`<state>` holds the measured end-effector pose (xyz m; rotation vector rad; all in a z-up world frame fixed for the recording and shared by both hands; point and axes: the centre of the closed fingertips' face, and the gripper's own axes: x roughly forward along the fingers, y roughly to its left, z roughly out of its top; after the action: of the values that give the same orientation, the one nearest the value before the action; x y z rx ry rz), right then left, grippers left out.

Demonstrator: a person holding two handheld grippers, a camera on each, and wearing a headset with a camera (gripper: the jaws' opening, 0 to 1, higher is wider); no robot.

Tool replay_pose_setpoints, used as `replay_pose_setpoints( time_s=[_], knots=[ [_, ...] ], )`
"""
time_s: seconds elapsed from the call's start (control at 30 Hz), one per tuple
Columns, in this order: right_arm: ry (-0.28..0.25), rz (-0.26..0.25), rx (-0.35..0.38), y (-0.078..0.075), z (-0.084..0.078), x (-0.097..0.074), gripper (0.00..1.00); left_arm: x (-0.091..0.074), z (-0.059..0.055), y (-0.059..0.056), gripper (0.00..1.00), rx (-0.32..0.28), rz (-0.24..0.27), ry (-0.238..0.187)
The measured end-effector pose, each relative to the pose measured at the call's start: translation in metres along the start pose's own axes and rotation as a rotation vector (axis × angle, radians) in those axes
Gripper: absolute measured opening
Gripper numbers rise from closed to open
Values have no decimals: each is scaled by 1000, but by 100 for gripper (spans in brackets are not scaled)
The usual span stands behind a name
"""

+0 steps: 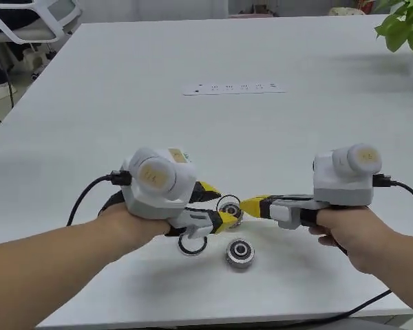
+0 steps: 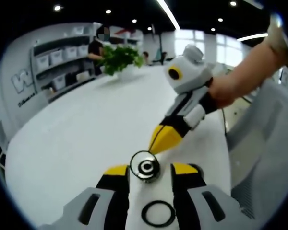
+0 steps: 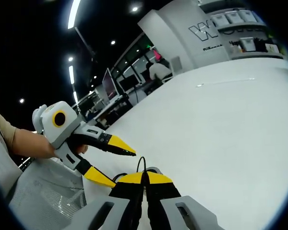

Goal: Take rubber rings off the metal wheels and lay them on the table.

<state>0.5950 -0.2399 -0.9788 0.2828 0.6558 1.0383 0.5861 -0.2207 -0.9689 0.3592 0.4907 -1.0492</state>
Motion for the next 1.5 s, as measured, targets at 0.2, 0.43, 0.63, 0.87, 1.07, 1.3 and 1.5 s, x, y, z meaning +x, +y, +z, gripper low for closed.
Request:
replay_pose_setpoints(
  time_s=[0.2, 0.43, 0.63, 0.87, 1.07, 1.3, 1.5],
  knots=[
    [0, 16, -14, 9, 8, -2, 0, -24, 8, 0, 44, 4, -2, -38],
    [5, 47, -24, 23, 14, 1, 0, -50, 14, -4, 53, -25, -6, -83],
    [15, 67, -27, 33, 14, 5, 0, -72, 16, -12, 61, -33, -10, -113],
    [34, 90, -31, 43, 11, 13, 0, -91, 8, -12, 69, -37, 6, -120],
    [68, 113, -32, 48, 2, 21, 0, -104, 3, -9, 74, -48, 21, -125],
    [118, 133, -38, 55, -10, 30, 0, -114, -3, -7, 77, -51, 42, -120],
    [166, 144, -37, 60, -22, 39, 0, -119, -8, -5, 78, -65, 53, -121]
  ],
)
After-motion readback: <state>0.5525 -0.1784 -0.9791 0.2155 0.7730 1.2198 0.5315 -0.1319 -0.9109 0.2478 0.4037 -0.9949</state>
